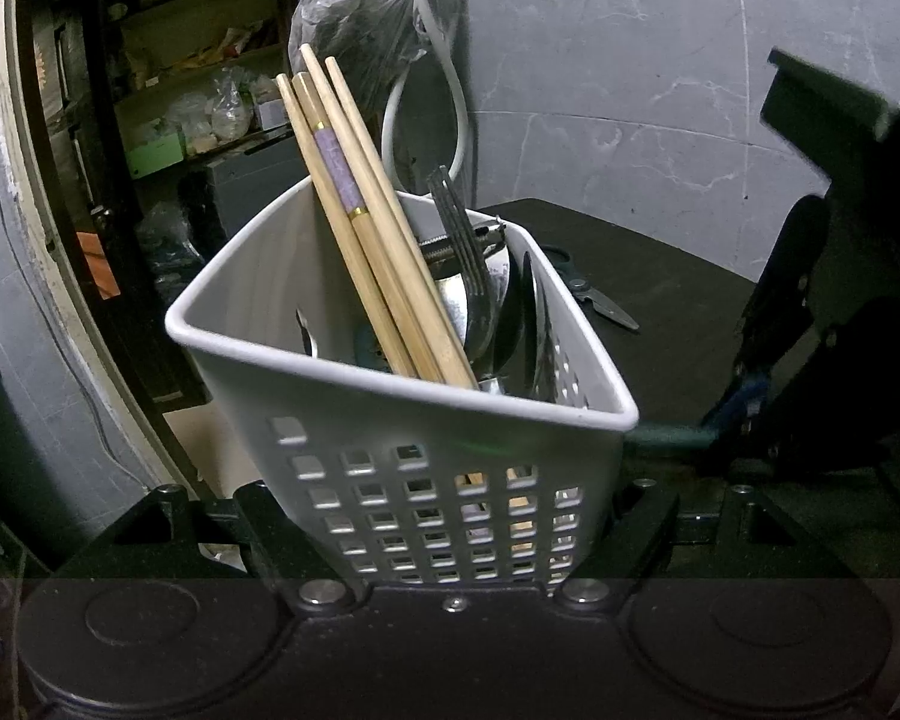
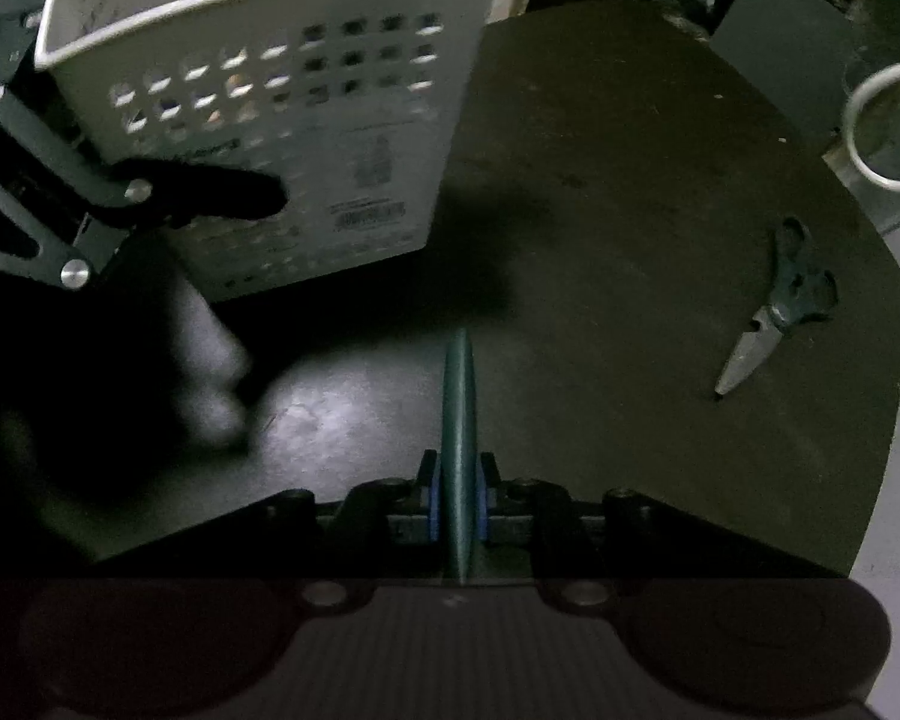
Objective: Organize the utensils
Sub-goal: 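Lift the knife with the right gripper and adjust its grip, then lower the knife blade-first into the basket and open the right gripper, then move the right gripper to the green-handled scissors on the table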
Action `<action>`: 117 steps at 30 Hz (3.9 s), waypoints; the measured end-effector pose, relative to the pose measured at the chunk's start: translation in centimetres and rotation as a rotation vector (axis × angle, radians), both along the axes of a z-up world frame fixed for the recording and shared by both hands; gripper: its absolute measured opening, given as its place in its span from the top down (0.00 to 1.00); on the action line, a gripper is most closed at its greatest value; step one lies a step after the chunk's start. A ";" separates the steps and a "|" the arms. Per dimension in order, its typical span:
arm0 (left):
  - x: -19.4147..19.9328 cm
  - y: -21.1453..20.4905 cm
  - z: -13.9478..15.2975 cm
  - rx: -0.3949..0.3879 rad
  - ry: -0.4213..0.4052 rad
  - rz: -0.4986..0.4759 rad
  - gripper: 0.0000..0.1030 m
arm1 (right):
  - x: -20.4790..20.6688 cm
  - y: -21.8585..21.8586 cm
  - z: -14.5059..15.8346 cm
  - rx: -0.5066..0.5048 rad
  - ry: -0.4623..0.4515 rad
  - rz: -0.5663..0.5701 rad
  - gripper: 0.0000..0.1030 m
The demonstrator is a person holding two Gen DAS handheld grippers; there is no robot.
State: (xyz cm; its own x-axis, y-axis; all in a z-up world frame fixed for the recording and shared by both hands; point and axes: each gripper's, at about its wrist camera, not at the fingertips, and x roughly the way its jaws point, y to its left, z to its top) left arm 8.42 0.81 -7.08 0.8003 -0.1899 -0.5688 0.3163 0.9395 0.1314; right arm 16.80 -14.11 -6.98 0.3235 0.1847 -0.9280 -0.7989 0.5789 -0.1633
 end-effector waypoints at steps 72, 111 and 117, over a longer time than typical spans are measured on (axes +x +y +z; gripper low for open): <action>-0.5 0.1 0.6 -0.008 -0.016 0.001 0.23 | -2.7 2.9 12.4 0.852 -0.292 -0.201 0.88; -0.5 0.0 0.6 -0.008 -0.015 0.001 0.23 | -3.7 4.5 10.7 0.743 -0.320 -0.164 0.52; -0.5 0.0 0.6 -0.008 -0.016 0.001 0.23 | -4.8 3.8 11.9 0.814 -0.431 -0.137 0.14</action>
